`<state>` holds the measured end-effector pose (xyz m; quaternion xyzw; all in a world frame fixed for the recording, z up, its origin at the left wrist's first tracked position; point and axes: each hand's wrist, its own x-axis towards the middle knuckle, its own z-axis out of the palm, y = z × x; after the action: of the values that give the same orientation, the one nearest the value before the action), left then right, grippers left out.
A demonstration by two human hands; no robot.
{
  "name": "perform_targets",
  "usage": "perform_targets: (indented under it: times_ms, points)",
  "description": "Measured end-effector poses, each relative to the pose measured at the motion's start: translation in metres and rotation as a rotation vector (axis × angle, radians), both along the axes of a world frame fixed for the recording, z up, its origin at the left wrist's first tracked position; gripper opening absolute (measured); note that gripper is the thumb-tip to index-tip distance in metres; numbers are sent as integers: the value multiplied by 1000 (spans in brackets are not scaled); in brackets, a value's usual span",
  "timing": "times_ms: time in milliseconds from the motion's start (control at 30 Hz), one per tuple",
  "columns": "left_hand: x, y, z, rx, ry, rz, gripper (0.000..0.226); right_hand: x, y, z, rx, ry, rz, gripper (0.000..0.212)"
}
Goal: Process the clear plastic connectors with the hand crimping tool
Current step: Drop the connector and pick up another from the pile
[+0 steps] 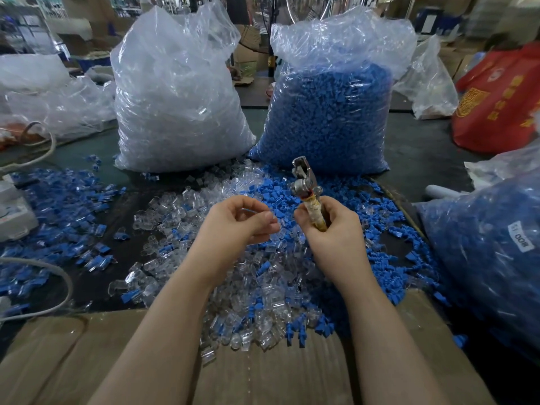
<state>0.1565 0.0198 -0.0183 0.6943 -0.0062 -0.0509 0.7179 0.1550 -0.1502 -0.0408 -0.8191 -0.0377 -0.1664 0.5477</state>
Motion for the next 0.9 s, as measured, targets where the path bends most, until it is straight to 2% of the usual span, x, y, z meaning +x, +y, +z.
perform_targets:
  times_ms: [133, 267, 400, 767, 900]
  points:
    - [-1, -3, -1, -50, -39, 39, 13, -1, 2, 1, 23, -13, 31, 22]
    - [-1, -4, -1, 102, -118, 26, 15, -2, 2, 3, 42, -26, 43, 22]
    - [-1, -4, 1, 123, -152, 38, 15, -1, 3, 3, 34, -6, 63, 19]
    - [0, -4, -1, 20, -134, 66, 13, -2, 5, 3, 48, 0, 84, 17]
    - [0, -2, 1, -113, -109, 53, 29, -1, 5, 3, 42, -13, 59, 22]
